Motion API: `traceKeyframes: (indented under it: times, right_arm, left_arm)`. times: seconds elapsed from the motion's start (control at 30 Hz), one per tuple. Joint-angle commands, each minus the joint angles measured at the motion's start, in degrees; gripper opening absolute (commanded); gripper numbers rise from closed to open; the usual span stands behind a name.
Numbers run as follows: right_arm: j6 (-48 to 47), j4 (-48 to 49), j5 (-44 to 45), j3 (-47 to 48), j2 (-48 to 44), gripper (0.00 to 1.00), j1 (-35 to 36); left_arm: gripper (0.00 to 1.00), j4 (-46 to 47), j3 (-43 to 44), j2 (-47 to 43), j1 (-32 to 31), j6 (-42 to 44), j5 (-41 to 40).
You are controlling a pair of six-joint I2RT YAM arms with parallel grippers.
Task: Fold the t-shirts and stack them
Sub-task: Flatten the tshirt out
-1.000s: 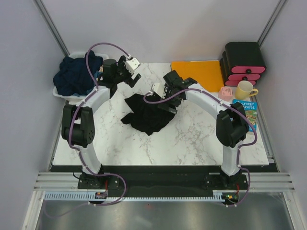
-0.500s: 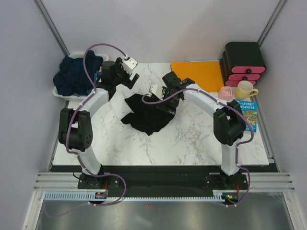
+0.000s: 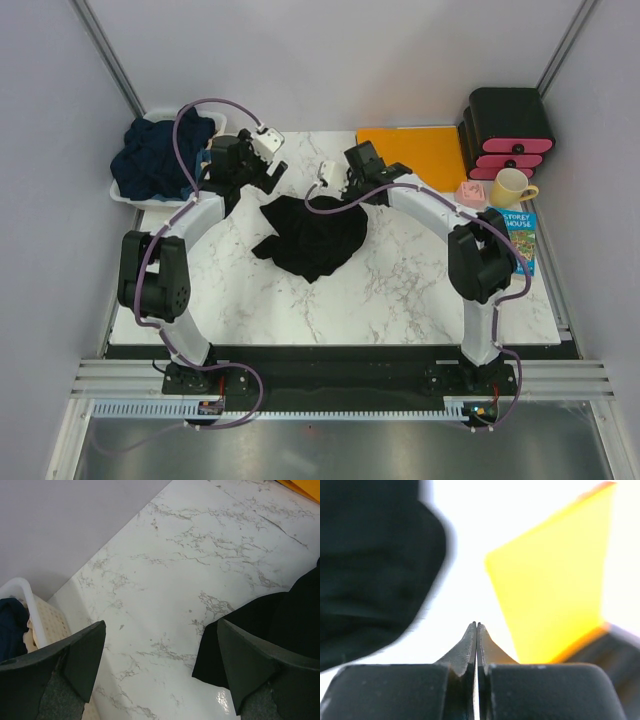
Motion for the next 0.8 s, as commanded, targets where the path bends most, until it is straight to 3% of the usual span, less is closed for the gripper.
traceKeyframes:
  times: [0.0, 0.1, 0.2, 0.27, 0.3, 0.33, 0.43, 0.57, 0.77]
  right_arm:
    - [-6.54, 13.55, 12.65, 2.20, -7.40, 0.00, -2.76]
    - [-9.88, 17.60, 15.82, 3.08, -9.16, 0.00, -3.82]
    - [-6.38, 9.56, 9.70, 7.45, -9.42, 0.00, -4.78]
    - [-3.12, 0.32, 1.11, 7.83, -10.91, 0.26, -4.96]
    - [-2.68, -1.71, -5.99, 5.65, -11.70, 0.42, -4.79]
    - [-2.07, -4.16, -7.45, 4.24, -13.10, 0.66, -3.66]
    - [-1.10, -7.16, -14.48, -0.16, -14.17, 0.85, -1.01]
    - [1.36, -8.84, -21.25, -0.88, -12.77, 0.86, 0.57]
    - [3.30, -9.37, -26.88, 2.63, -7.14, 0.84, 3.21]
  left_arm:
    - [1.00, 1.83, 0.58, -2.96, -0.14, -1.83, -1.67]
    - [1.00, 1.83, 1.20, -2.78, -0.14, -2.36, -1.41]
    - [1.00, 1.48, 1.81, -2.60, -0.14, -2.45, -1.32]
    - [1.00, 1.13, 1.90, -2.87, -0.14, -2.19, -1.75]
    - [1.00, 1.04, 1.90, -2.87, -0.14, -2.01, -2.28]
    - [1.00, 1.04, 1.90, -3.13, -0.14, -1.92, -4.28]
    - [1.00, 1.47, 1.99, -3.31, -0.14, -2.01, -12.34]
    - [1.00, 0.87, 3.57, -2.87, 1.00, -4.37, -25.12]
    - [1.00, -3.70, 4.10, -4.18, 5.21, -7.28, -29.70]
